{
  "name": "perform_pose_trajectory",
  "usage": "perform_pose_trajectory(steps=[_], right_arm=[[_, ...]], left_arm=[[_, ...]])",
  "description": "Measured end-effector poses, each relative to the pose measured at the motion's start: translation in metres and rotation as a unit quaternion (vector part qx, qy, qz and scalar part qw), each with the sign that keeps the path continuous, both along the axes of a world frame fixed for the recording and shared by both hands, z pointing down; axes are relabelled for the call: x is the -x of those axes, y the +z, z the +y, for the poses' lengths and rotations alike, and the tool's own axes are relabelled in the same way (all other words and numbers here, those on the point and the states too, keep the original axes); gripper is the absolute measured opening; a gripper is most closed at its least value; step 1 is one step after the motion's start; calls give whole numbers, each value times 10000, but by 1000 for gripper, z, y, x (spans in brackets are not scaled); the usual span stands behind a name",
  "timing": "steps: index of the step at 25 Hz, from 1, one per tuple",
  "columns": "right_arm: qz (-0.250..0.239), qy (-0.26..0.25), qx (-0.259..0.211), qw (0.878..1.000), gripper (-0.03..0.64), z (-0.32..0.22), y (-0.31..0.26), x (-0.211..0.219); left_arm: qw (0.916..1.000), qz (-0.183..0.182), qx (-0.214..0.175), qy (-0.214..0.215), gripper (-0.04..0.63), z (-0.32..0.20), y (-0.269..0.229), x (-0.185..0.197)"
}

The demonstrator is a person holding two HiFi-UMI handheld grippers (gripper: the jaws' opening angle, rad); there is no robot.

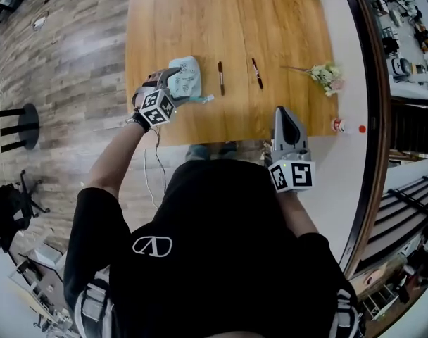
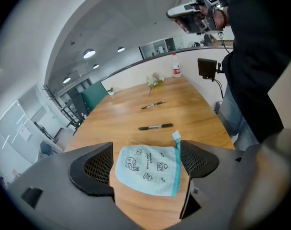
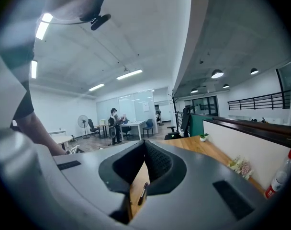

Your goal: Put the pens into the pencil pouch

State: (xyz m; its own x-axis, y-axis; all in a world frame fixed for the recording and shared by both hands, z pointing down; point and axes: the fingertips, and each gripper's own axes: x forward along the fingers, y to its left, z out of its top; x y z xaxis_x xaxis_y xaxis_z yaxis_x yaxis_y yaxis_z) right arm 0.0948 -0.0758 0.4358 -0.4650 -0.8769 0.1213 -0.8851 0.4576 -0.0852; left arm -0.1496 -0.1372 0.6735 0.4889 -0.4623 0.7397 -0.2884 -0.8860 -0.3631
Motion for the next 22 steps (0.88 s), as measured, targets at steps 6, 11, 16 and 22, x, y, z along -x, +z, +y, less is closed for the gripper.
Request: perform_pose_trajectory(steps=[6,11,16,22], right_arm=[[61,88,104,9999,-2,-2,7,-3],[146,103,142,9997,-2,-1,8,-4],[195,148,178,9995,-2,-3,12,-9],[253,121,261,9993,-2,-2,17,-10]], left_arm=[[9961,-577,662,116,408,2,67,6],[9913,-868,988,114,408,1,95,8],[9853,-1088,1314,109,408,4,119,12],[9781,-1299,1623,142,407,10,138,17]])
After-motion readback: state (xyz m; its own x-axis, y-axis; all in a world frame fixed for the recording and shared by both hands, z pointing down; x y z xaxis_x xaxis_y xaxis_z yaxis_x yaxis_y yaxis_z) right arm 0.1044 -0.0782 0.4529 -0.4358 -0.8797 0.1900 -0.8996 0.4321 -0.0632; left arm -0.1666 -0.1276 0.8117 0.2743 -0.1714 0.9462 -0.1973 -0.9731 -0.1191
